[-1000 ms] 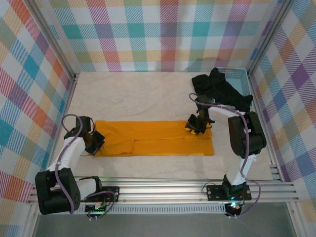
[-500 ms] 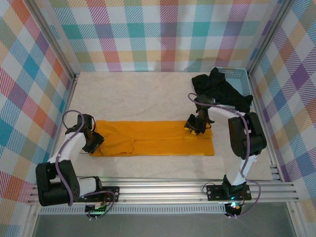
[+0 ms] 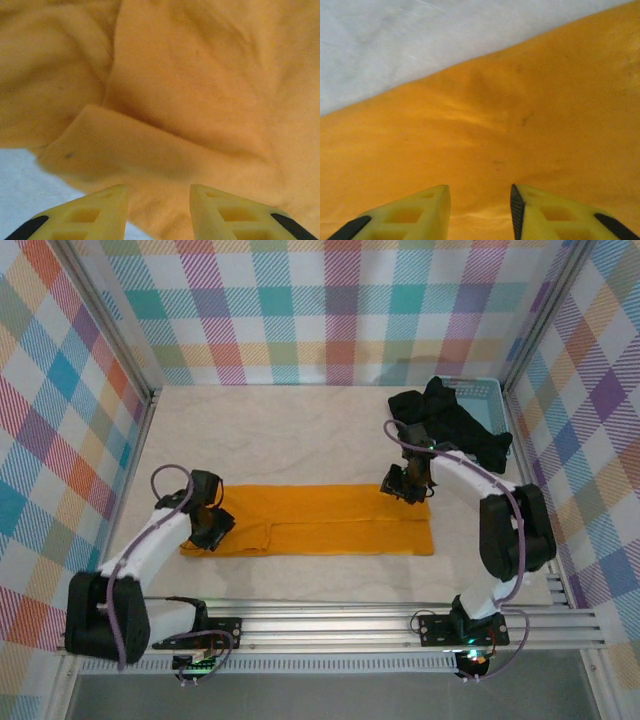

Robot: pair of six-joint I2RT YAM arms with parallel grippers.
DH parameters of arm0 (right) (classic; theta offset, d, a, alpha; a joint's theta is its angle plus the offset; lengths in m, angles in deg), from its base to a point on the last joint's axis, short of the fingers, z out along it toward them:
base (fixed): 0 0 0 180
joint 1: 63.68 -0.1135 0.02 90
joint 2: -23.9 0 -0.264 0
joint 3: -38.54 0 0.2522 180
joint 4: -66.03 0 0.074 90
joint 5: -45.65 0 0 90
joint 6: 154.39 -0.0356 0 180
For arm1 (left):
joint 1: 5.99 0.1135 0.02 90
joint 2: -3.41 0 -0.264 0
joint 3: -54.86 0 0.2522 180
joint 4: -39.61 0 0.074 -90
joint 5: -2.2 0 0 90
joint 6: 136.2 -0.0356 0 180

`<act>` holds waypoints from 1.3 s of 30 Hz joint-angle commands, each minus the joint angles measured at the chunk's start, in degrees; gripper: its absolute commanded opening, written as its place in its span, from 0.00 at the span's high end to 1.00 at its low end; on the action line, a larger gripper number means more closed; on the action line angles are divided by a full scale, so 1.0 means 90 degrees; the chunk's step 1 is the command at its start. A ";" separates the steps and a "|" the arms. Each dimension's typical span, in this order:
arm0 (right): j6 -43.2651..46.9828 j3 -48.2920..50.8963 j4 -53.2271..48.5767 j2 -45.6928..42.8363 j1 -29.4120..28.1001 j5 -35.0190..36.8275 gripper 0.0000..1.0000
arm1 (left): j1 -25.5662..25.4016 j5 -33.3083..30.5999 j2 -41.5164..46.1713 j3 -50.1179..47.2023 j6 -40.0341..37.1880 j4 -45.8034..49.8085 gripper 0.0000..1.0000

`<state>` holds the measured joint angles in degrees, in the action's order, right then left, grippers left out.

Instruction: Fold and stack the t-shirts

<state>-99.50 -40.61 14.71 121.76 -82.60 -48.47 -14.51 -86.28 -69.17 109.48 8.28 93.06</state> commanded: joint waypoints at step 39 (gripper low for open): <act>-0.2754 0.0111 0.1249 0.0994 -0.3103 -0.1368 0.61 | -0.1115 0.1786 -0.9615 1.2588 -0.0466 -0.1323 0.55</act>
<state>-123.17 -38.77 22.91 129.61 -110.22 -61.58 -25.44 -71.59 -158.17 220.67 3.31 81.45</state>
